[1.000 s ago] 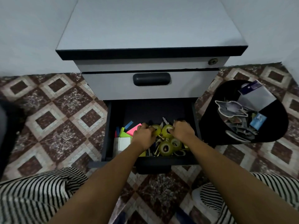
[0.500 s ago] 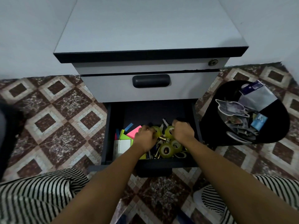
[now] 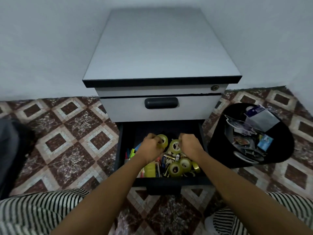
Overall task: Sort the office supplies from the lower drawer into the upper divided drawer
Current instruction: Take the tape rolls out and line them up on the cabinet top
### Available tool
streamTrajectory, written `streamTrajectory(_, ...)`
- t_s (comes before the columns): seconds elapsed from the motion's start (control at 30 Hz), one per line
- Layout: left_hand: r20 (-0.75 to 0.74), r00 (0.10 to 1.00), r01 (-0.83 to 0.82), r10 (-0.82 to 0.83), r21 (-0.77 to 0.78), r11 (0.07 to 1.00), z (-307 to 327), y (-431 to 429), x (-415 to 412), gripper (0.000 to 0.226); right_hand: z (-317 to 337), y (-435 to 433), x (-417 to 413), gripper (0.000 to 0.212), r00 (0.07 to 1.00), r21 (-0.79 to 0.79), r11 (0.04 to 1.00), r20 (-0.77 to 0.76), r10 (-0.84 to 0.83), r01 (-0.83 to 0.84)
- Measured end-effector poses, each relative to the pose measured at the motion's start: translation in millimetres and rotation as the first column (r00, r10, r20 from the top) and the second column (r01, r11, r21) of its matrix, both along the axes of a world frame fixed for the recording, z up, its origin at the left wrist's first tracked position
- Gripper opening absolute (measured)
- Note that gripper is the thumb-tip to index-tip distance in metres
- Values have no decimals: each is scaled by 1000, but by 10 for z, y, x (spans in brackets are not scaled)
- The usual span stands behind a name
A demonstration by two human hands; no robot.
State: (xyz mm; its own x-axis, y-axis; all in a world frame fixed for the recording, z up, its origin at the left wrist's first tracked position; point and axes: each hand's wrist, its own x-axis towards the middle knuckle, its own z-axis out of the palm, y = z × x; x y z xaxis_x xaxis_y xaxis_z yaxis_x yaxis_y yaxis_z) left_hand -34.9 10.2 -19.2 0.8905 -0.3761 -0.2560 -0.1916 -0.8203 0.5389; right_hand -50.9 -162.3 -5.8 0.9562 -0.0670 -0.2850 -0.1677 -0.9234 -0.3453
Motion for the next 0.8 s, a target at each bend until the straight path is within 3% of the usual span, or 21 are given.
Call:
streamTrajectory(0.2,122,993,5,7,-97,995,662,241,-32,43,673,47,-16,17,999,159,987,47,-6,-1)
streamTrajectory(0.43,252,968,31,22,-204,978,1644,552,64,48,1779,261,85,6,990,196,979,137,25,-52)
streamTrajectory(0.57,347,937,37,53,-248,968,2142,629,192,46,2310,415,225,12,984,231,971,176,21,-62)
streamTrajectory(0.8,344,925,-78,160,-241,967,2609,802,639,48,2707,645,726,15,964,375,926,233,-125,30)
